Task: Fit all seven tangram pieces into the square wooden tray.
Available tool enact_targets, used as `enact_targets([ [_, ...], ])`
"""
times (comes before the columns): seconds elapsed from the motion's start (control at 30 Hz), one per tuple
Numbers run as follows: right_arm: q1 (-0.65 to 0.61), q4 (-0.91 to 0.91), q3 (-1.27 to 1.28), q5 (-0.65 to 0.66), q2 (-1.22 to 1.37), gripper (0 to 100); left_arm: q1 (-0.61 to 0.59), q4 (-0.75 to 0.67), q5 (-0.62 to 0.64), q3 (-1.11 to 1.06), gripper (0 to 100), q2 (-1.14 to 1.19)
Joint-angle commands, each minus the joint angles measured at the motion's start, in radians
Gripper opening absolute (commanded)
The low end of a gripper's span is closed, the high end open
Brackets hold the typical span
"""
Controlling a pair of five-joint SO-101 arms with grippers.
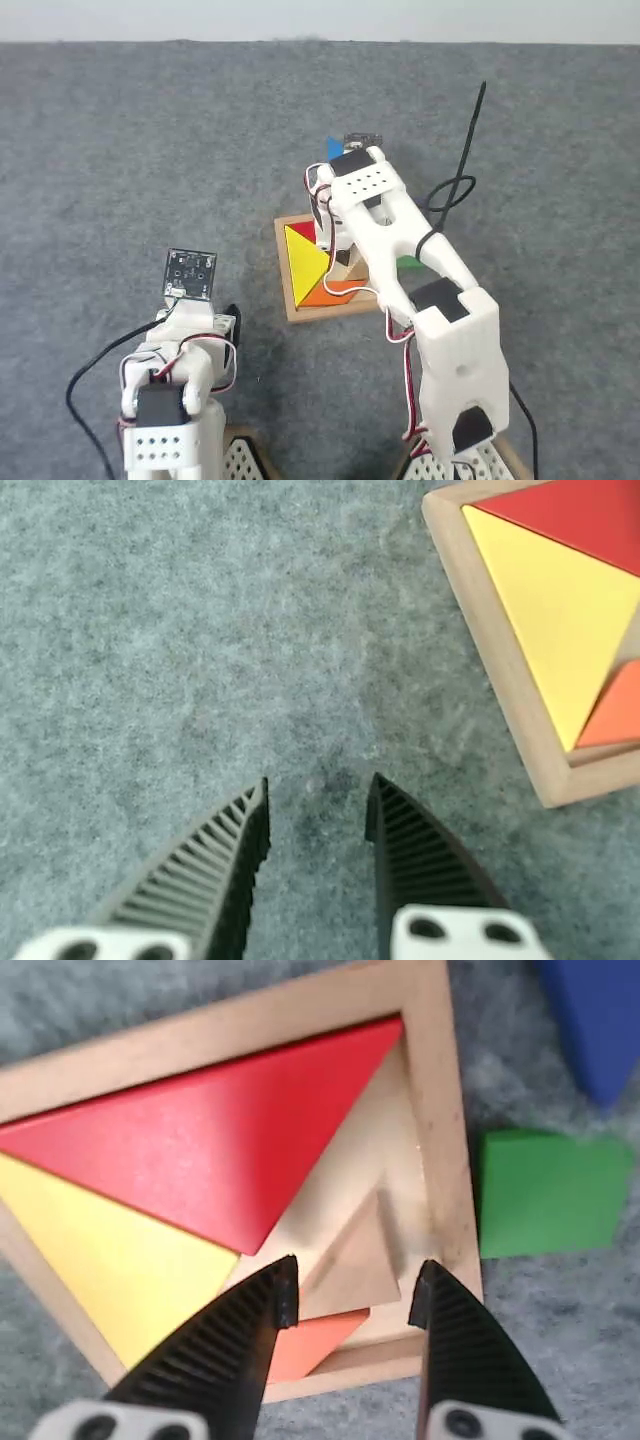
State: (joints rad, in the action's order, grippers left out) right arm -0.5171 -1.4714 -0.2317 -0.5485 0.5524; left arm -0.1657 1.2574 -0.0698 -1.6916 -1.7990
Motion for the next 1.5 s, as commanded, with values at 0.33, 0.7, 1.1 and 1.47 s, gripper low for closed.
enact_targets([
  [0.33,-0.012,-0.033,0.000,-0.011,-0.012,20.2,0.003,0.009,-0.006,0.008,15,-0.028],
  [0.7,-0.015,-0.025,-0.006,-0.008,0.030,24.5,0.003,0.009,-0.006,0.008,15,-0.028],
  [1.1,-0.008,-0.024,-0.006,-0.011,0.039,23.2,0.003,0.009,-0.006,0.008,15,-0.028],
  [1.47,-0.007,-0.004,-0.006,-0.012,0.030,15.8,0.003,0.009,-0.006,0.008,15,-0.028],
])
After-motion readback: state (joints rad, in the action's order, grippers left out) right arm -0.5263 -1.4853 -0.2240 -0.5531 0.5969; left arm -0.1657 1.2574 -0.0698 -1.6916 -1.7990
